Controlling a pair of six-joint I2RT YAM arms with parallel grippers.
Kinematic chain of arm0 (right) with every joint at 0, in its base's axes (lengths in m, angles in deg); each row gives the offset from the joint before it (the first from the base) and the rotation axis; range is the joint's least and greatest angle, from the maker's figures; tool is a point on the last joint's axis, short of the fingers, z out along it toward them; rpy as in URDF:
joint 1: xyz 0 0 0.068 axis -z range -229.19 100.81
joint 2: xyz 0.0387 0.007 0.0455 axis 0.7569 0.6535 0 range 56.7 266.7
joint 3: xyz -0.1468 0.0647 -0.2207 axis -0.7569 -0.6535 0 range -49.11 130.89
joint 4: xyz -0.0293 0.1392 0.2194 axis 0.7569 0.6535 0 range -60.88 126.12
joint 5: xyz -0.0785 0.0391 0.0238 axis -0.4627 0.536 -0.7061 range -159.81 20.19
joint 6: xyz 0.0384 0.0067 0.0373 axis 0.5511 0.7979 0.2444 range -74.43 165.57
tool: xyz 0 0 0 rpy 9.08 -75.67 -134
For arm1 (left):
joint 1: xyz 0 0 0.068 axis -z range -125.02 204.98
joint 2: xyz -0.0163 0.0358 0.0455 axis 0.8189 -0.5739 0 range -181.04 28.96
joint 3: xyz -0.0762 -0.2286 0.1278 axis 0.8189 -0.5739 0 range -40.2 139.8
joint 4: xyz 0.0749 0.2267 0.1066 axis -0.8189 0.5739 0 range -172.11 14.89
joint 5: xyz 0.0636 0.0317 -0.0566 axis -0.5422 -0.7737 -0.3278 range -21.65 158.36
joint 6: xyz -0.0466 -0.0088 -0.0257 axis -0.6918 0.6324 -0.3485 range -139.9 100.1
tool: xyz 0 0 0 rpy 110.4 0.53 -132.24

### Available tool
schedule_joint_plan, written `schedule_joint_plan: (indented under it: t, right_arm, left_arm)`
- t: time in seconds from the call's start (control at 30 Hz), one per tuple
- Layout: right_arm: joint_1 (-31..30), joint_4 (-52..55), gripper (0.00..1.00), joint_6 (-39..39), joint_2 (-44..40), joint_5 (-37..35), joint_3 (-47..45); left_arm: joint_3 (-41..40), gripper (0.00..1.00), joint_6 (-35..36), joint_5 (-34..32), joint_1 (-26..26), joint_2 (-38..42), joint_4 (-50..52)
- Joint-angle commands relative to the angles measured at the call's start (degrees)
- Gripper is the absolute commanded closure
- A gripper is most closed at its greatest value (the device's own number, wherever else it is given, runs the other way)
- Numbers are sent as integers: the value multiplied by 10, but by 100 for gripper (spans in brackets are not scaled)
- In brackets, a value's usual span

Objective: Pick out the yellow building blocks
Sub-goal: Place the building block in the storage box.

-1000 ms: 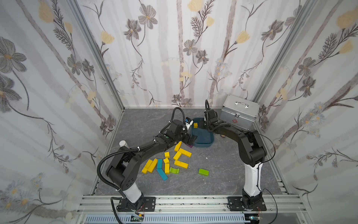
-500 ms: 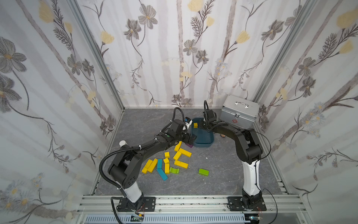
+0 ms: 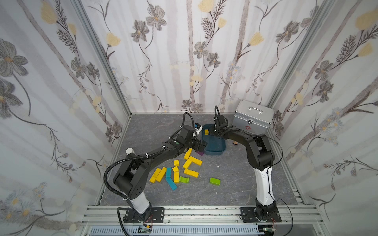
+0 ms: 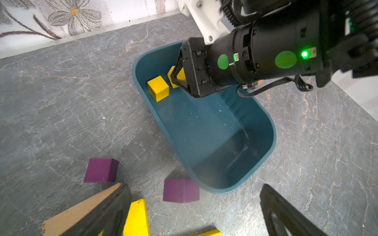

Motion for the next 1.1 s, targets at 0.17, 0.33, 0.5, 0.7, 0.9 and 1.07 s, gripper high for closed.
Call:
schedule_joint_plan:
  t: [0.17, 0.33, 0.5, 0.7, 0.9, 1.07]
  right_arm:
    - [-1, 7, 75, 4, 13, 8, 24]
    - [0, 15, 71, 3, 17, 9, 36]
    - [-1, 17, 59, 2, 15, 15, 36]
    - [0, 20, 59, 2, 15, 17, 36]
    - [-1, 19, 59, 3, 10, 14, 36]
    - [-1, 23, 58, 7, -3, -8, 35]
  left_arm:
    - [2, 0, 1, -8, -1, 9, 4]
    - [3, 0, 4, -11, -1, 10, 5]
    - [3, 0, 4, -11, -1, 12, 6]
    - [4, 0, 4, -10, -1, 11, 7]
    - [3, 0, 4, -11, -1, 12, 7]
    - [4, 0, 3, -11, -1, 13, 8]
